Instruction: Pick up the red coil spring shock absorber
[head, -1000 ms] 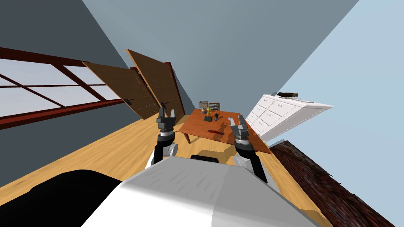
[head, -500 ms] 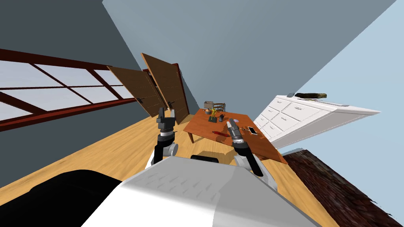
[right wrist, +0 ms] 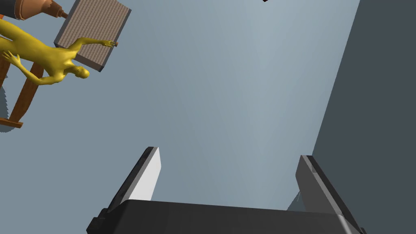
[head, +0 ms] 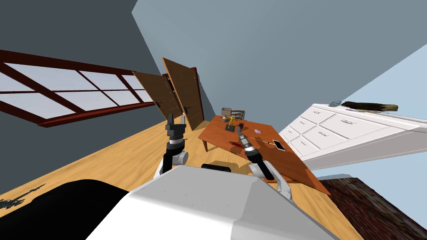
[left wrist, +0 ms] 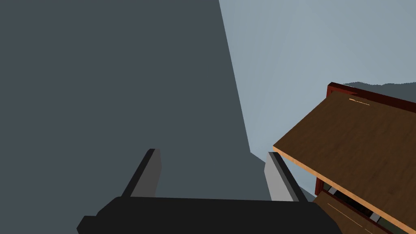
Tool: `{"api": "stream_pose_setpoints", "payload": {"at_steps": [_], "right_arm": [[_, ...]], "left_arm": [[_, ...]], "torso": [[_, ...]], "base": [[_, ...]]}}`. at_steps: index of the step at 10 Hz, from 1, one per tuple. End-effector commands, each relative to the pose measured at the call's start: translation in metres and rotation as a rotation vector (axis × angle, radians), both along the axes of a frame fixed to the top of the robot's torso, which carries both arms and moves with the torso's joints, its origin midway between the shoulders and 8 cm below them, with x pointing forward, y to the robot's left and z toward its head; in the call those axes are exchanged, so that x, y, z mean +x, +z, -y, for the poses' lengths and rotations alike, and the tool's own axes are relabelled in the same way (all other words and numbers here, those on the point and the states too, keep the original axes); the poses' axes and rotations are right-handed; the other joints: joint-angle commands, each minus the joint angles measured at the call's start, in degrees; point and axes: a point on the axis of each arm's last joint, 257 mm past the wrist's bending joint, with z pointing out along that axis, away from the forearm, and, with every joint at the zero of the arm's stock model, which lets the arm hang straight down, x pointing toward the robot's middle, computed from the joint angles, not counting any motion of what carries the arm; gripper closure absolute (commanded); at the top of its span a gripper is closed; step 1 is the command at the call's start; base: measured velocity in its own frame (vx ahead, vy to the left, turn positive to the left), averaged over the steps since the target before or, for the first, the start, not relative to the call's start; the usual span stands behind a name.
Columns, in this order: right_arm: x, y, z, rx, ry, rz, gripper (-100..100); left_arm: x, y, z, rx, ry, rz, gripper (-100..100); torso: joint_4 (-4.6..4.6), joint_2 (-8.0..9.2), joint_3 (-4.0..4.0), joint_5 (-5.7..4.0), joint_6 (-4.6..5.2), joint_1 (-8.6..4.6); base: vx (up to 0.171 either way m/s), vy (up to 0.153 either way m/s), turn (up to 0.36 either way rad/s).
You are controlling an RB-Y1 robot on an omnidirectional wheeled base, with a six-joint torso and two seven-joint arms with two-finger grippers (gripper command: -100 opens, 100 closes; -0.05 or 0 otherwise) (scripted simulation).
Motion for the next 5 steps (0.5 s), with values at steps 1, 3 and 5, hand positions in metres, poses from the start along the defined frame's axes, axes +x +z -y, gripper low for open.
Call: {"api": "stream_pose_setpoints", "payload": {"at_steps": [1, 3, 5], "right_arm": [[0.005, -0.0172, 0.0066, -0.091, -0.006, -0.026, -100], [0.005, -0.0172, 0.0066, -0.091, -0.006, -0.026, -100], [0.005, -0.0172, 0.0066, -0.091, -0.006, -0.026, -100]], "left_arm": [[0.0, 0.0, 0.0, 0.0, 0.0, 0.0, 0], [0.0, 0.0, 0.0, 0.0, 0.0, 0.0, 0], [0.0, 0.0, 0.0, 0.0, 0.0, 0.0, 0]], "torso": [[0.0, 0.0, 0.0, 0.0, 0.0, 0.0], [0.01, 0.04, 0.02, -0.01, 0.0, -0.01], [0.03, 0.12, 0.07, -0.02, 0.0, -0.05]], "base": [[0.045, 0.041, 0.15], [0.017, 0.015, 0.057], [0.01, 0.009, 0.034]]}}
